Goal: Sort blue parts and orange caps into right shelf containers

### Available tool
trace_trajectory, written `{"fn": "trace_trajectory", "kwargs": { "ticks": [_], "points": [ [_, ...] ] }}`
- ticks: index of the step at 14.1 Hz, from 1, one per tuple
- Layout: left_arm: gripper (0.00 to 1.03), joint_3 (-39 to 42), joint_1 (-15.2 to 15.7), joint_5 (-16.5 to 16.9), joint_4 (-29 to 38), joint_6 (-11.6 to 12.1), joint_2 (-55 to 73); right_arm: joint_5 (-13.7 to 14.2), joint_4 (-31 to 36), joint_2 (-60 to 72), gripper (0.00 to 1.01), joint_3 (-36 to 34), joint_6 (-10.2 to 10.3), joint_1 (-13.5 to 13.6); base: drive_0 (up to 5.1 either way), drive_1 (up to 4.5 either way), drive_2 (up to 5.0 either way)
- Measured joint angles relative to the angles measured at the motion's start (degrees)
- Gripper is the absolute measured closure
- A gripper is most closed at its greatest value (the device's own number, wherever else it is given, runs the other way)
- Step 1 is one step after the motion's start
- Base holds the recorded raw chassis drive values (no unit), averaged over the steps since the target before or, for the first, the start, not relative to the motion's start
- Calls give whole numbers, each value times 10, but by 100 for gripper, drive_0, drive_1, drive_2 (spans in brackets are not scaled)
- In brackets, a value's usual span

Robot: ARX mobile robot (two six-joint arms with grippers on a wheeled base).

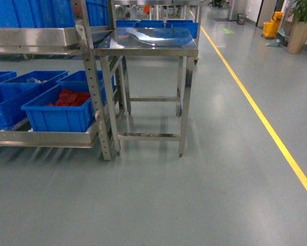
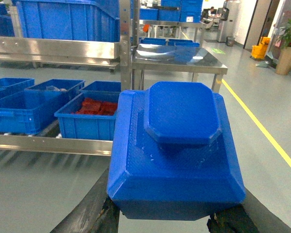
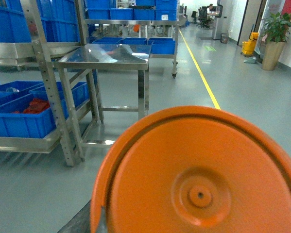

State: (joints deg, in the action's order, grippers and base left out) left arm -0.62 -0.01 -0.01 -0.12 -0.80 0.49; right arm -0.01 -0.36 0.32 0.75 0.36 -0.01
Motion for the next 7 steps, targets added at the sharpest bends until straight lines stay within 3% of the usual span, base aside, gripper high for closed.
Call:
{"fn": "trace_trajectory", "kwargs": {
  "ticks": [7],
  "points": [
    [63, 0, 0, -1, -3, 0, 0, 0, 0, 0, 57, 0, 0, 0, -15, 400, -430]
  ]
}}
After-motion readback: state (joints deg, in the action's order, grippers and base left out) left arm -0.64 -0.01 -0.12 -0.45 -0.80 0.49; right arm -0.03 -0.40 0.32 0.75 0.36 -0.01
